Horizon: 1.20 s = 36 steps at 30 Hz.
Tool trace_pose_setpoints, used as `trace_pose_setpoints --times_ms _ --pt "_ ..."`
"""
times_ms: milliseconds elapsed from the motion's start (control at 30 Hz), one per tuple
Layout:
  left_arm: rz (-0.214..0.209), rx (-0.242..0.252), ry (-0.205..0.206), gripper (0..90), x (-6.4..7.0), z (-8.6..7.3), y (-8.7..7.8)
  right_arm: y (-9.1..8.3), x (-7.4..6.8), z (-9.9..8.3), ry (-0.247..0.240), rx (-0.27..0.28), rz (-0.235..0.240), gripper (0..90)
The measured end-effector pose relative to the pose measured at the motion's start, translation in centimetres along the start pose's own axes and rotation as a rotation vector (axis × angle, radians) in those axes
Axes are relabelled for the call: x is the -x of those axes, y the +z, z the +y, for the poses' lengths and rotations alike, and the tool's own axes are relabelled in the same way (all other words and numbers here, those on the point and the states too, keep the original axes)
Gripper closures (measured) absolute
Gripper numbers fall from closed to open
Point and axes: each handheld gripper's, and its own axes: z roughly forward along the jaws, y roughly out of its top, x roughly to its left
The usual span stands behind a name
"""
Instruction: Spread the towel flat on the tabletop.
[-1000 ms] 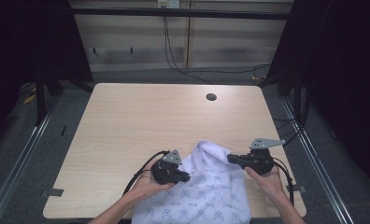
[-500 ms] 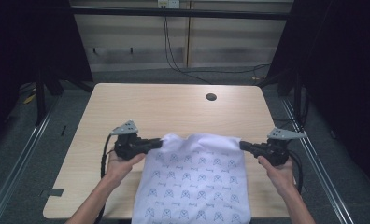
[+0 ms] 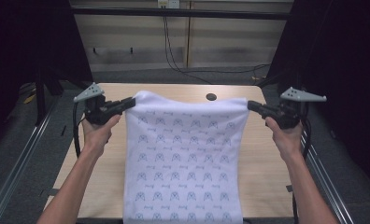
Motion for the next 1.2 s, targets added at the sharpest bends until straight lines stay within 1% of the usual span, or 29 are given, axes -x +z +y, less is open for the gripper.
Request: trace_pose_setpoints --times_ms 33,67,100,133,167,200,233,267,300,333,400,467,500,533,600,667,767,800,833,867,933,967,1000,1033,1067,1100,1133,1167,1200 --pt "0.010 0.004 -0.014 85.7 -0.3 0.1 0.5 0.7 0.5 0.4 0.002 0.002 -0.013 89.4" --pt "0.025 -0.007 -0.023 84.1 -0.7 0.1 1.0 1.5 1.0 0.7 0.008 -0.002 -0.028 89.4" --pt "0.033 -0.017 -0.044 80.0 -1.1 -0.1 1.5 2.2 1.6 0.9 0.014 -0.008 -0.044 89.3" --pt "0.054 -0.021 -0.072 74.2 -1.5 -0.6 2.0 3.0 2.2 0.8 0.032 -0.016 -0.046 88.5" --pt "0.061 -0.026 -0.082 69.6 -1.8 -1.0 2.1 3.9 3.0 0.4 0.062 -0.044 -0.036 84.0" --pt "0.070 -0.033 -0.104 67.4 -2.1 -1.5 2.2 4.4 3.4 0.0 0.063 -0.064 -0.055 76.3" --pt "0.076 -0.049 -0.122 64.4 -2.6 -2.1 2.2 4.9 3.7 -0.5 0.067 -0.087 -0.093 68.4" --pt "0.064 -0.064 -0.141 65.6 -2.9 -2.8 2.3 5.3 3.9 -1.1 0.078 -0.101 -0.101 63.9" --pt "0.076 -0.085 -0.145 68.2 -3.1 -3.5 2.3 5.4 4.1 -1.7 0.085 -0.106 -0.099 60.4" --pt "0.075 -0.109 -0.144 69.2 -3.2 -4.2 2.4 5.4 4.2 -2.3 0.089 -0.117 -0.101 59.8" --pt "0.050 -0.137 -0.156 69.5 -3.3 -5.6 2.3 5.2 4.1 -3.5 0.093 -0.129 -0.087 57.4" --pt "0.037 -0.172 -0.149 68.4 -3.2 -6.7 2.2 4.8 3.7 -4.5 0.079 -0.156 -0.081 56.1" --pt "0.026 -0.206 -0.133 67.6 -2.9 -7.2 2.1 4.6 3.5 -4.9 0.076 -0.168 -0.078 55.7" --pt "0.019 -0.218 -0.126 66.7 -2.7 -7.5 2.1 4.4 3.3 -5.4 0.071 -0.186 -0.075 54.9" --pt "-0.026 -0.250 -0.107 65.1 -2.1 -8.3 1.8 4.0 2.8 -6.3 0.071 -0.199 -0.054 54.7" --pt "-0.070 -0.278 -0.083 64.9 -1.2 -9.1 1.5 3.7 2.1 -7.4 0.060 -0.237 -0.028 54.7" --pt "-0.130 -0.338 -0.038 73.0 0.3 -11.2 1.6 3.6 0.5 -9.5 0.042 -0.309 0.036 56.6" --pt "-0.144 -0.376 -0.020 74.1 0.9 -12.3 2.0 3.7 0.0 -10.1 0.042 -0.320 0.054 58.6" --pt "-0.155 -0.396 -0.012 75.9 1.2 -12.9 2.3 3.9 -0.7 -11.2 0.045 -0.350 0.088 60.6" --pt "-0.169 -0.434 -0.003 76.5 1.6 -13.9 2.8 4.1 -1.2 -11.9 0.039 -0.373 0.102 62.6" --pt "-0.145 -0.482 0.012 74.5 2.0 -14.8 3.6 4.8 -2.2 -13.8 0.016 -0.432 0.135 65.5" --pt "-0.156 -0.500 0.007 72.4 2.3 -15.1 3.9 5.1 -2.7 -14.7 0.014 -0.456 0.144 65.8" --pt "-0.156 -0.529 0.025 70.3 2.7 -15.5 4.3 5.5 -2.9 -15.4 0.010 -0.476 0.146 65.6" --pt "-0.153 -0.544 0.050 70.8 3.1 -15.7 4.4 5.9 -3.1 -16.0 0.002 -0.505 0.147 64.9" --pt "-0.150 -0.541 0.081 73.3 3.4 -15.9 4.4 6.1 -3.2 -16.2 -0.006 -0.513 0.146 64.6" --pt "-0.142 -0.557 0.096 81.6 3.6 -15.8 4.2 6.2 -3.2 -16.3 0.002 -0.502 0.149 63.8" --pt "-0.143 -0.560 0.091 86.3 3.6 -15.8 4.0 6.2 -3.2 -16.3 0.008 -0.498 0.147 63.6" --pt "-0.152 -0.565 0.085 87.1 3.6 -15.9 3.6 6.2 -3.2 -16.4 0.006 -0.495 0.146 63.4" --pt "-0.164 -0.562 0.064 87.5 3.5 -16.1 3.3 6.2 -3.3 -16.4 -0.001 -0.495 0.142 63.0"
